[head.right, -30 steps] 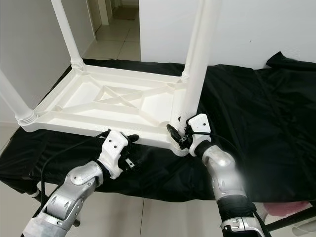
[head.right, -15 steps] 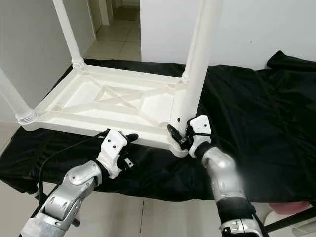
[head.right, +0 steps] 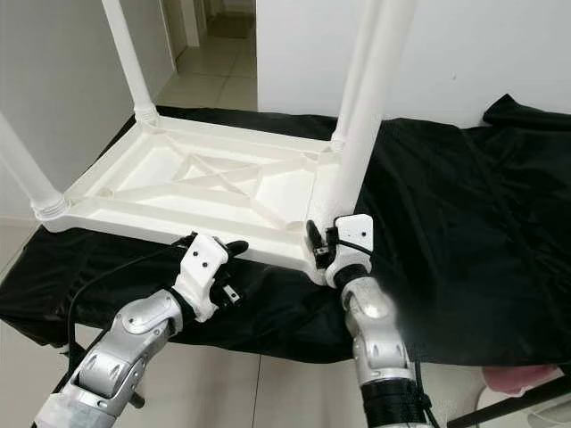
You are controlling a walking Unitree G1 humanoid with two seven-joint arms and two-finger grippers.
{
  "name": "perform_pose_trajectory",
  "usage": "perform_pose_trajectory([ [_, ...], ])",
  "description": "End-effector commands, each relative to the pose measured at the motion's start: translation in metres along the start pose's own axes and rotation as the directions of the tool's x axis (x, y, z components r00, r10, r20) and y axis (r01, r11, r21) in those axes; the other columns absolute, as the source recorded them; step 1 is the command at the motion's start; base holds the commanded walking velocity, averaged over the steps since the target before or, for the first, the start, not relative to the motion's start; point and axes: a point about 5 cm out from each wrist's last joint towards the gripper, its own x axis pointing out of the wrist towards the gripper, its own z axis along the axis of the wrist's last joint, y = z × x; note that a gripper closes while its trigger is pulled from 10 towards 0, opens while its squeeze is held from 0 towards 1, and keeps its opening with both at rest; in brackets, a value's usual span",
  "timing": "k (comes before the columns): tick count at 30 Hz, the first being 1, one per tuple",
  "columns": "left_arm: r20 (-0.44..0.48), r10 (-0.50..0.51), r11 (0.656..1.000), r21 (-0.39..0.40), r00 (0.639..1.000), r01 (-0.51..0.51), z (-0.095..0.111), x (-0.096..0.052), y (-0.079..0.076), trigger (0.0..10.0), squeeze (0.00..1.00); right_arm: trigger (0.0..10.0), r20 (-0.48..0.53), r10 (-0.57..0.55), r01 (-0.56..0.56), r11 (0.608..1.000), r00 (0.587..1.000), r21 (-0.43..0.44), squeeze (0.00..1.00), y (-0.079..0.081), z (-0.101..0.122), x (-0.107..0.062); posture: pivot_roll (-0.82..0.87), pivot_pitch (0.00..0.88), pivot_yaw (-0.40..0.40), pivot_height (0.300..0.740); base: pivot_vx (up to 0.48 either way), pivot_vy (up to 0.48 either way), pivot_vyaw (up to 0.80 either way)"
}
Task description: Building children table
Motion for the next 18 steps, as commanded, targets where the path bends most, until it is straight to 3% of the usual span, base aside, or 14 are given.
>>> perform_pose_trajectory([
  [1, -0.003, -0.003, 1.000, 0.007, 1.000, 0.003, 0.000, -0.002, -0.002, 10.0, 0.00, 10.0, -0.023, -0.065, 0.066, 0.997, 0.998, 0.032, 0.00, 0.001, -0.005, -0.004, 0.05, 0.016, -0.002, 0.740, 0.000, 0.000, 0.00],
  [5, -0.004, 0.000, 1.000, 0.008, 1.000, 0.000, 0.000, -0.002, -0.002, 10.0, 0.00, 10.0, -0.012, -0.145, 0.145, 0.989, 0.989, 0.027, 0.00, 0.008, -0.003, -0.007, 0.05, 0.019, -0.008, 0.740, 0.000, 0.000, 0.00],
  [7, 0.001, 0.011, 1.000, 0.002, 1.000, -0.011, 0.000, -0.002, -0.001, 10.0, 0.00, 10.0, -0.038, -0.252, 0.253, 0.967, 0.967, 0.038, 0.00, 0.012, -0.002, -0.008, 0.05, 0.017, -0.010, 0.740, 0.000, 0.000, 0.00],
  [10, 0.002, 0.013, 1.000, -0.001, 1.000, -0.013, 0.000, -0.002, -0.001, 10.0, 0.00, 10.0, -0.055, -0.290, 0.292, 0.955, 0.956, 0.052, 0.00, 0.013, -0.002, -0.008, 0.05, 0.017, -0.010, 0.740, 0.000, 0.000, 0.00],
  [18, 0.001, 0.013, 1.000, -0.004, 1.000, -0.013, 0.000, -0.001, -0.002, 10.0, 0.00, 10.0, -0.051, -0.257, 0.258, 0.966, 0.965, 0.021, 0.00, 0.006, 0.001, -0.005, 0.04, 0.018, -0.010, 0.740, 0.000, 0.000, 0.00],
])
